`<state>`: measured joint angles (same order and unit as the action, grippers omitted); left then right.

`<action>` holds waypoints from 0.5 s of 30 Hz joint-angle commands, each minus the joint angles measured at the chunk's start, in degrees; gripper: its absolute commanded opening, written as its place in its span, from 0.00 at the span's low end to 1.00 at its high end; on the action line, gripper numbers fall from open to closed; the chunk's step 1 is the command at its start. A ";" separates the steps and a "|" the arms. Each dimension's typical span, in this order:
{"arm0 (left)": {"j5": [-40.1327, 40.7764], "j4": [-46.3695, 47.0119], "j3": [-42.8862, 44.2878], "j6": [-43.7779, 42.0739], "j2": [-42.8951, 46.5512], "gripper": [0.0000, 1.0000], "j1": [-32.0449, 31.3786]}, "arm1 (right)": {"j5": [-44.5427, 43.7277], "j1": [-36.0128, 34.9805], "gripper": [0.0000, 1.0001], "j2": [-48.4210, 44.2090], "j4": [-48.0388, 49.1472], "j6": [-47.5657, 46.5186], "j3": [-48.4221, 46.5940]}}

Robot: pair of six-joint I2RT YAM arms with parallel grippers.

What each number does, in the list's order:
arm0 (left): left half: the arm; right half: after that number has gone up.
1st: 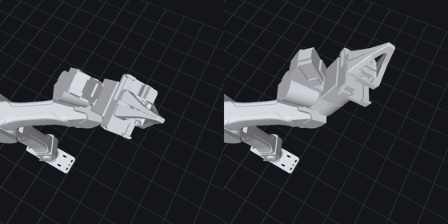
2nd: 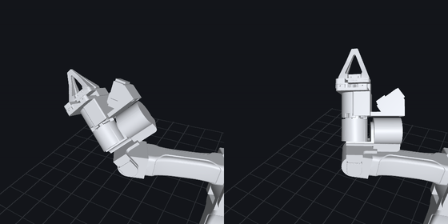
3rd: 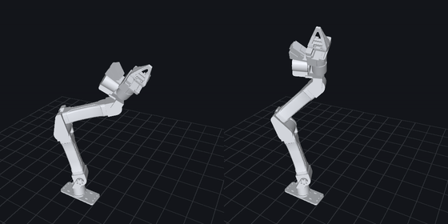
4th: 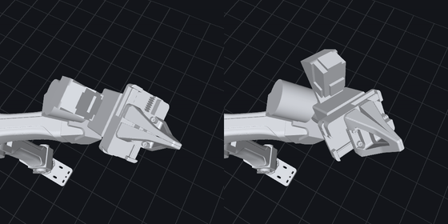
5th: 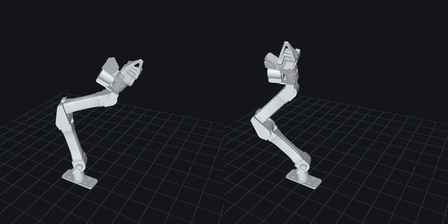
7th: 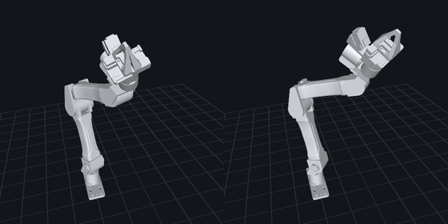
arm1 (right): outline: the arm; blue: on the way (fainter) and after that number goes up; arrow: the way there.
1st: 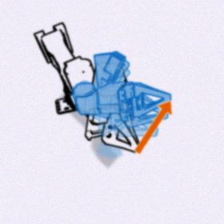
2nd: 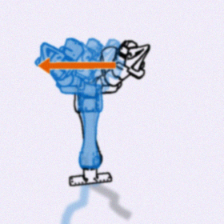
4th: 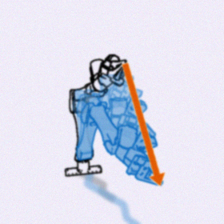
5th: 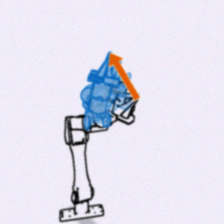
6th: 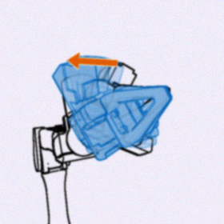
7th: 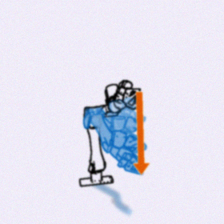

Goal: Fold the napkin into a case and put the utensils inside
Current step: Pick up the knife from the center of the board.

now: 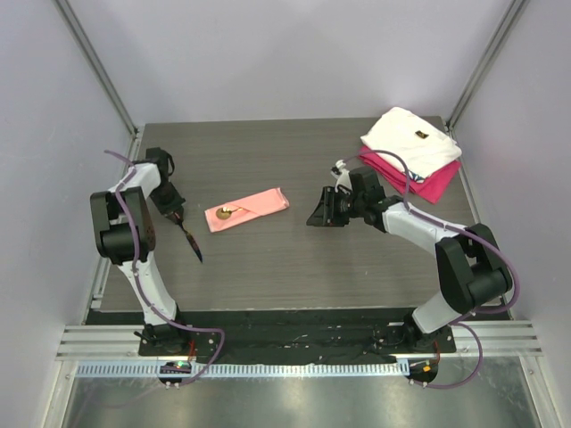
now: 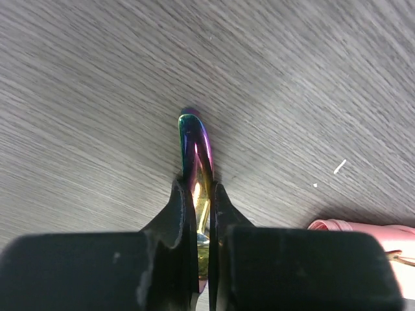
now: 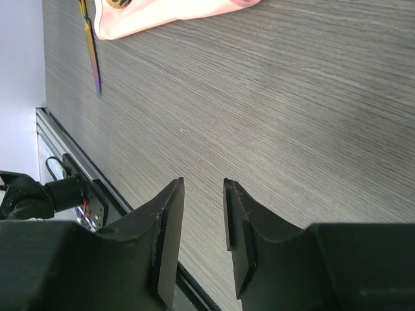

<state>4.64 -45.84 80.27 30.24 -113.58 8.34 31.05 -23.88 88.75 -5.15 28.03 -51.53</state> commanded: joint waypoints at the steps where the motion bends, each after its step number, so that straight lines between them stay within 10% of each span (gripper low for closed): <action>1: -1.39 -1.79 -1.17 0.52 1.42 0.00 -0.16 | 1.38 -0.47 0.39 0.10 2.95 -0.08 -0.94; 15: -14.13 4.00 -15.31 4.48 21.90 0.00 -2.62 | 1.72 -14.79 0.58 10.82 9.32 1.40 -12.19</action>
<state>-4.45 -45.36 68.05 33.12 -98.56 7.90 31.00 -35.09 96.03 -3.99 26.72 -60.55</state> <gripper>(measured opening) 0.061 0.574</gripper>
